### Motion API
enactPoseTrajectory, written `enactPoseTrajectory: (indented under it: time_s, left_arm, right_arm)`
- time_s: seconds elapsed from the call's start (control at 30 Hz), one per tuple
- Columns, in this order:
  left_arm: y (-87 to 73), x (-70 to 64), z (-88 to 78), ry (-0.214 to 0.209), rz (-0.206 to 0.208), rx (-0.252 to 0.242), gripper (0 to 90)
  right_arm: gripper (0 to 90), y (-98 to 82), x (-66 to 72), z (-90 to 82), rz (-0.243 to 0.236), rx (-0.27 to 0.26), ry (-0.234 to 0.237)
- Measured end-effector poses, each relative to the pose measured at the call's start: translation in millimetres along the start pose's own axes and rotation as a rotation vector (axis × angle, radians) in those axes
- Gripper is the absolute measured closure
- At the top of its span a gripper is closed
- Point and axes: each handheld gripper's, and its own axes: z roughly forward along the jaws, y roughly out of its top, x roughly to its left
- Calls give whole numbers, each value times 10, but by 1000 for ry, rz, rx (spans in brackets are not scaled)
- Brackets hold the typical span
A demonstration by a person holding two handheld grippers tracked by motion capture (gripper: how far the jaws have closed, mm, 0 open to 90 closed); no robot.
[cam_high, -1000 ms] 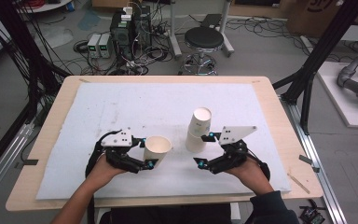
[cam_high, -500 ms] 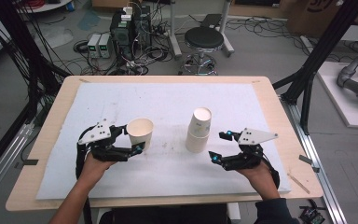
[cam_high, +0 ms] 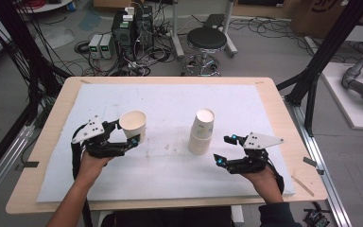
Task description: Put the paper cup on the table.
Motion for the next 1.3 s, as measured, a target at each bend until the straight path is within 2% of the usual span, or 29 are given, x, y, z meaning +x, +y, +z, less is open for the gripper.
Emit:
enactPoseTrajectory:
  time_s: [0.1,0.33,0.43,0.53,0.77,0.97,1.17,1.3]
  left_arm:
    - [16,79,17,31,4,-33,299]
    - [-12,260,169,108,21,-46,299]
    - [-73,342,253,130,13,-39,299]
    - [-131,392,327,161,22,-19,300]
    - [-259,511,460,212,-21,11,303]
    - [-394,594,569,211,-52,82,303]
    - [-504,609,691,212,-50,173,303]
    - [-557,588,757,224,-33,251,304]
  right_arm:
    - [239,-6,-2,14,-3,-2,1]
    - [219,-42,-28,32,12,-4,1]
    - [215,-49,-36,38,14,-1,-3]
    - [213,-65,-48,37,15,-8,-14]
    - [213,-126,-51,22,20,0,-14]
    - [213,-125,-54,18,23,1,-25]
    - [213,-138,-53,36,23,6,-25]
    - [213,-141,-54,37,25,7,-24]
